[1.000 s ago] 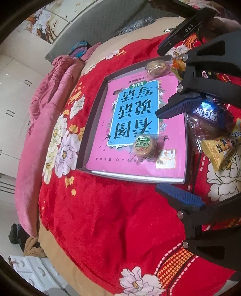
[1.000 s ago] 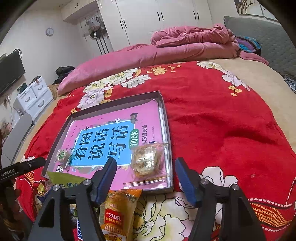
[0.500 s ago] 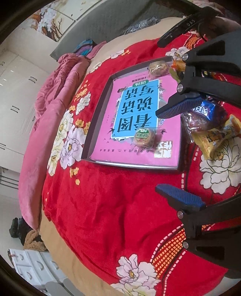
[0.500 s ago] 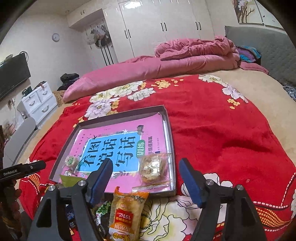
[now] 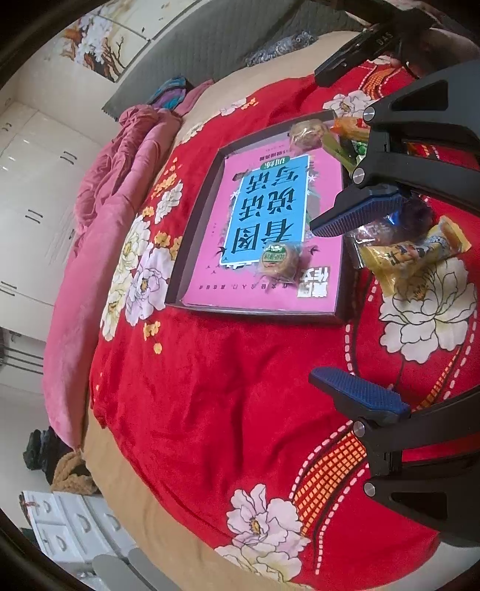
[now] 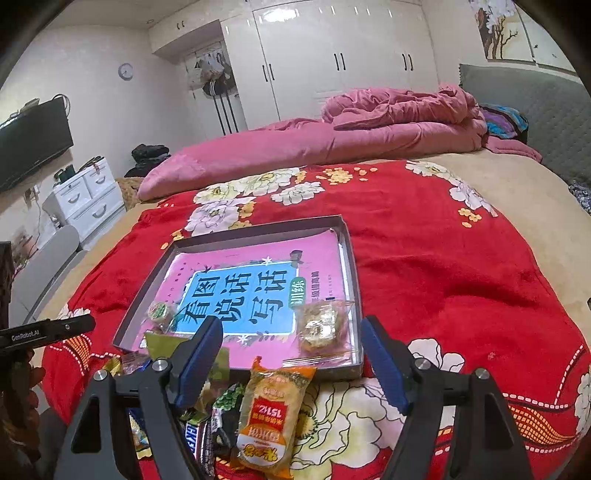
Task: Organize snacks
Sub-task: 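Withdraw both tools from the tray back to the snack pile, then grasp the orange bread package with the right tool, then grasp the yellow snack bar with the left tool, then lift the bread package with the right tool while the left tool carries the yellow bar over the tray, then carry the orange bread with the right tool while the left tool lowers the yellow bar into the tray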
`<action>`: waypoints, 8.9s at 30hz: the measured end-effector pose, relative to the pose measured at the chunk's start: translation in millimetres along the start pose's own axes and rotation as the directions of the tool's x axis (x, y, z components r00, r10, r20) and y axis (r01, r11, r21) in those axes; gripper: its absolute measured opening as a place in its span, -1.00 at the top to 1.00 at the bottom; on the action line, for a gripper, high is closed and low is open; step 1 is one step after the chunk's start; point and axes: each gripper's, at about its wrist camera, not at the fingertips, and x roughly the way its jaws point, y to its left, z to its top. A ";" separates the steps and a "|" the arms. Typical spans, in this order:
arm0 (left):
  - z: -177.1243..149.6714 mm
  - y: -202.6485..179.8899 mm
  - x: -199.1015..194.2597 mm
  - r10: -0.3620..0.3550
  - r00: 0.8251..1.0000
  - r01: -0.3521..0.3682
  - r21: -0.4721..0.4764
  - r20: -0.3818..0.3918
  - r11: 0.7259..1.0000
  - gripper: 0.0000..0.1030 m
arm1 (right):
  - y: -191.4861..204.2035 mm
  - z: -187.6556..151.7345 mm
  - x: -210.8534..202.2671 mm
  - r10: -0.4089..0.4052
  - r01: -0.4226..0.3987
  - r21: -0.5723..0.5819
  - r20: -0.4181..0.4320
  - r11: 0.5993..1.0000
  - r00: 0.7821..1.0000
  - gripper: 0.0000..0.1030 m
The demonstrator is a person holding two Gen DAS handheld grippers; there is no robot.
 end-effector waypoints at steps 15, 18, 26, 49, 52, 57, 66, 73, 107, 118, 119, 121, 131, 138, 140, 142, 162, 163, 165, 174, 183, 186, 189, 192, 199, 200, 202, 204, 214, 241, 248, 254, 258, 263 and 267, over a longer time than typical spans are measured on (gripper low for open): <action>-15.0 -7.5 -12.6 0.000 1.000 -0.001 0.040 0.015 0.999 -0.60 | 10.9 -12.1 -11.5 0.000 0.000 -0.022 -0.013 1.000 1.000 -0.60; -20.0 -11.6 -12.6 -0.004 1.000 0.003 0.060 0.005 0.998 -0.61 | 11.0 -12.7 -11.8 0.000 0.000 -0.023 -0.014 1.000 1.000 -0.60; -31.7 -12.7 -10.6 -0.016 0.999 0.018 0.062 -0.029 0.998 -0.61 | 13.6 -16.8 -13.5 0.000 -0.001 -0.033 -0.019 0.999 1.000 -0.61; -67.1 -18.0 2.5 -0.025 0.989 0.037 0.075 -0.147 0.997 -0.61 | 14.0 -33.7 -11.9 -0.005 0.003 -0.038 -0.070 0.999 0.998 -0.61; -72.1 -22.2 5.0 -0.026 0.987 0.041 0.089 -0.159 0.995 -0.61 | 13.4 -37.5 -11.0 -0.007 0.003 -0.039 -0.083 0.999 0.997 -0.61; -78.8 -22.9 10.0 -0.042 0.982 0.055 0.069 -0.184 0.996 -0.61 | 12.7 -42.2 -9.0 -0.007 0.003 -0.040 -0.100 0.999 0.995 -0.61; -81.5 -17.0 15.7 -0.046 0.981 0.053 0.033 -0.186 0.998 -0.59 | 12.7 -44.0 -7.4 -0.008 0.004 -0.039 -0.112 0.999 0.994 -0.61; -82.0 -19.1 23.3 -0.099 0.974 0.103 0.009 -0.203 0.995 -0.32 | 9.8 -46.0 -2.7 -0.016 0.012 -0.030 -0.128 0.999 0.992 -0.61; -76.0 -18.8 51.3 -0.140 0.970 0.139 -0.021 -0.201 0.990 0.08 | 6.6 -61.6 38.7 0.079 -0.078 0.011 -0.225 0.997 0.971 0.24; -76.5 -11.6 49.1 -0.200 0.959 0.194 -0.050 -0.202 0.980 0.36 | 7.7 -56.8 26.3 0.071 -0.073 -0.005 -0.191 0.997 0.979 0.26; -76.6 -11.3 48.4 -0.203 0.958 0.197 -0.047 -0.202 0.979 0.38 | 7.5 -56.5 25.7 0.072 -0.074 -0.004 -0.190 0.997 0.979 0.27; -77.1 -11.3 47.1 -0.207 0.957 0.202 -0.046 -0.203 0.978 0.40 | 7.1 -55.7 23.9 0.072 -0.074 -0.001 -0.186 0.997 0.980 0.27; -76.1 -7.3 37.1 -0.214 0.958 0.211 -0.040 -0.190 0.977 0.42 | 5.0 -49.8 14.6 0.064 -0.063 0.009 -0.162 0.998 0.985 0.28; -68.7 -0.5 27.8 -0.209 0.963 0.204 -0.044 -0.169 0.978 0.53 | 7.4 -44.0 10.1 0.063 -0.062 0.007 -0.143 0.998 0.988 0.29; -66.5 0.8 25.6 -0.209 0.964 0.204 -0.047 -0.163 0.978 0.57 | 7.6 -42.2 9.1 0.066 -0.065 0.009 -0.137 0.998 0.988 0.29; -64.7 1.3 23.2 -0.204 0.967 0.200 -0.039 -0.156 0.979 0.62 | 6.6 -40.3 7.9 0.070 -0.068 0.020 -0.130 0.997 0.989 0.30; -36.0 3.9 0.5 -0.220 0.972 0.217 -0.049 -0.086 0.975 0.66 | 4.4 -20.8 1.6 0.082 -0.078 0.053 -0.075 0.996 0.994 0.30; -34.5 2.7 -0.1 -0.223 0.971 0.220 -0.047 -0.085 0.974 0.66 | 3.9 -20.2 1.5 0.081 -0.077 0.054 -0.074 0.996 0.994 0.30; -31.6 -0.1 -1.7 -0.221 0.972 0.219 -0.035 -0.080 0.975 0.66 | 2.4 -18.7 1.3 0.076 -0.072 0.058 -0.071 0.996 0.995 0.30; -13.9 -12.9 -7.6 -0.230 0.972 0.231 0.004 -0.053 0.973 0.66 | 0.3 -2.9 1.6 0.071 -0.067 0.072 -0.044 0.995 0.997 0.30; 11.2 -19.8 -1.3 -0.254 0.967 0.254 -0.004 -0.012 0.967 0.66 | -2.3 14.9 2.9 0.061 -0.060 0.083 -0.014 0.995 0.998 0.30; 19.3 -22.8 0.1 -0.261 0.965 0.261 -0.001 0.011 0.965 0.66 | -4.7 19.4 2.9 0.050 -0.049 0.088 -0.007 0.995 0.999 0.30; 26.0 -25.5 2.1 -0.262 0.964 0.262 0.005 0.032 0.965 0.66 | -7.0 23.3 1.6 0.040 -0.040 0.096 -0.001 0.995 0.999 0.30; 31.3 -27.2 7.2 -0.262 0.964 0.262 0.011 0.038 0.965 0.66 | -7.9 27.3 -1.4 0.025 -0.026 0.097 0.006 0.995 1.000 0.30; 39.4 -27.8 20.4 -0.228 0.973 0.227 0.038 0.041 0.973 0.66 | -5.7 33.7 -3.2 0.004 -0.005 0.088 0.014 0.996 1.000 0.30; 40.0 -27.3 21.9 -0.221 0.975 0.219 0.041 0.040 0.975 0.66 | -5.2 34.3 -2.6 0.001 -0.002 0.086 0.014 0.996 1.000 0.30; 42.8 -25.5 26.4 -0.208 0.977 0.206 0.043 0.037 0.977 0.66 | -4.3 37.4 0.0 -0.002 0.001 0.087 0.012 0.996 1.000 0.30; 44.2 -22.8 31.1 -0.203 0.979 0.202 0.036 0.024 0.979 0.66 | -3.2 40.1 2.3 -0.003 0.002 0.089 0.013 0.996 1.000 0.30; 42.2 -10.9 47.7 -0.189 0.982 0.189 0.025 -0.026 0.982 0.66 | 8.1 54.6 25.0 -0.013 0.012 0.075 0.002 0.997 1.000 0.30; 15.0 -25.5 72.9 -0.181 0.976 0.190 0.065 -0.120 0.980 0.66 | 13.8 37.2 68.7 -0.013 0.018 0.053 -0.088 0.998 0.996 0.30; 14.4 -29.5 75.5 -0.172 0.978 0.182 0.082 -0.122 0.980 0.66 | 11.3 34.7 71.9 -0.030 0.035 0.055 -0.095 0.998 0.995 0.30; 12.6 -33.5 77.0 -0.170 0.977 0.184 0.097 -0.131 0.978 0.66 | 12.1 32.3 78.1 -0.044 0.049 0.048 -0.107 0.998 0.993 0.30; 12.7 -34.0 78.0 -0.173 0.975 0.188 0.100 -0.136 0.977 0.66 | 15.0 30.1 83.1 -0.048 0.053 0.040 -0.118 0.998 0.992 0.30; 11.9 -34.7 77.8 -0.177 0.974 0.192 0.098 -0.140 0.977 0.66 | 21.4 26.6 90.1 -0.035 0.039 0.030 -0.136 0.999 0.990 0.30; 12.0 -34.4 77.6 -0.179 0.974 0.193 0.095 -0.140 0.977 0.65 | 25.3 21.8 93.6 -0.026 0.029 0.018 -0.150 0.999 0.988 0.30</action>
